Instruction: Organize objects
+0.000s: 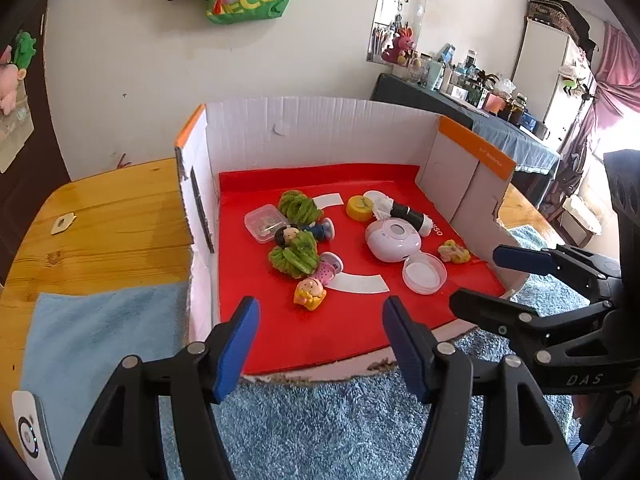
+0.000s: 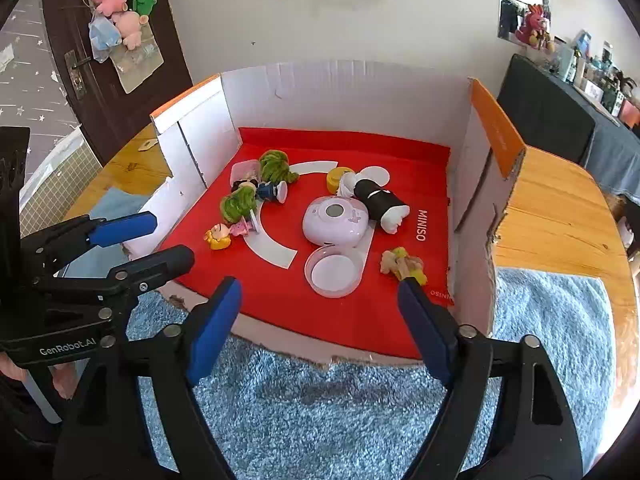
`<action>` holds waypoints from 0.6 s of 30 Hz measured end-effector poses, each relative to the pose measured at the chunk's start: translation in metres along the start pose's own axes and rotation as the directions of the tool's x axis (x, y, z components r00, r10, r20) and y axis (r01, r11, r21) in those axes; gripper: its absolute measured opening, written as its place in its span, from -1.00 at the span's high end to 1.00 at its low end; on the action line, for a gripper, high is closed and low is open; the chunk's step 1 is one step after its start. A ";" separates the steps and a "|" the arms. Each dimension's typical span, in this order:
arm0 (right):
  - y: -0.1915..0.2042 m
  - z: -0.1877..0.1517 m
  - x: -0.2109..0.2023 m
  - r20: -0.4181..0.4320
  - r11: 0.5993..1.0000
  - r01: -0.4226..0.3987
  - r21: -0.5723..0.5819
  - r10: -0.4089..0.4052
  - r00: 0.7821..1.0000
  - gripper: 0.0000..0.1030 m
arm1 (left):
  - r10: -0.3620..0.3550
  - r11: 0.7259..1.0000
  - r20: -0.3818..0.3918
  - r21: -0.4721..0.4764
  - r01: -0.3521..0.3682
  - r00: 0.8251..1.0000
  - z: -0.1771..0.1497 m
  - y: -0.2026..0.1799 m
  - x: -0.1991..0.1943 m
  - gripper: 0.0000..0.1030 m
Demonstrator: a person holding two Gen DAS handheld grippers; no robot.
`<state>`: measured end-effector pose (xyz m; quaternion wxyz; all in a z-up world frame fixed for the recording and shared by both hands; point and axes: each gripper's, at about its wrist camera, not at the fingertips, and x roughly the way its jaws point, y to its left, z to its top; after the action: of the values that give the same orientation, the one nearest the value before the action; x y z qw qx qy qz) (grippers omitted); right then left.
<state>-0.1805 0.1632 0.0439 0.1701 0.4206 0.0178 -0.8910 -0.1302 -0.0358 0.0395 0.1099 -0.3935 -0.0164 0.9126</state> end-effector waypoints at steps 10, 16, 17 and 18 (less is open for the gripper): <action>0.003 -0.011 -0.016 0.023 1.000 0.014 0.008 -0.014 1.000 -0.78 | 0.009 0.999 0.021 -0.034 -0.008 1.000 -0.011 0.001 -0.016 -0.48; 0.006 -0.019 -0.026 0.040 1.000 0.023 0.014 -0.023 0.999 -0.84 | 0.013 0.999 0.048 -0.039 -0.012 0.999 -0.020 0.000 -0.027 -0.68; 0.006 -0.020 -0.027 0.041 1.000 0.024 0.015 -0.025 0.999 -0.86 | 0.016 0.999 0.052 -0.041 -0.014 0.999 -0.021 0.000 -0.029 -0.77; 0.007 -0.022 -0.028 0.042 1.000 0.024 0.015 -0.024 0.999 -0.86 | 0.018 0.999 0.059 -0.042 -0.016 0.998 -0.023 0.000 -0.031 -0.80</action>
<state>-0.1452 0.1684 0.0521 0.1567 0.4028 0.0128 -0.9017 -0.0932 -0.0435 0.0461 0.0934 -0.3687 -0.0353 0.9242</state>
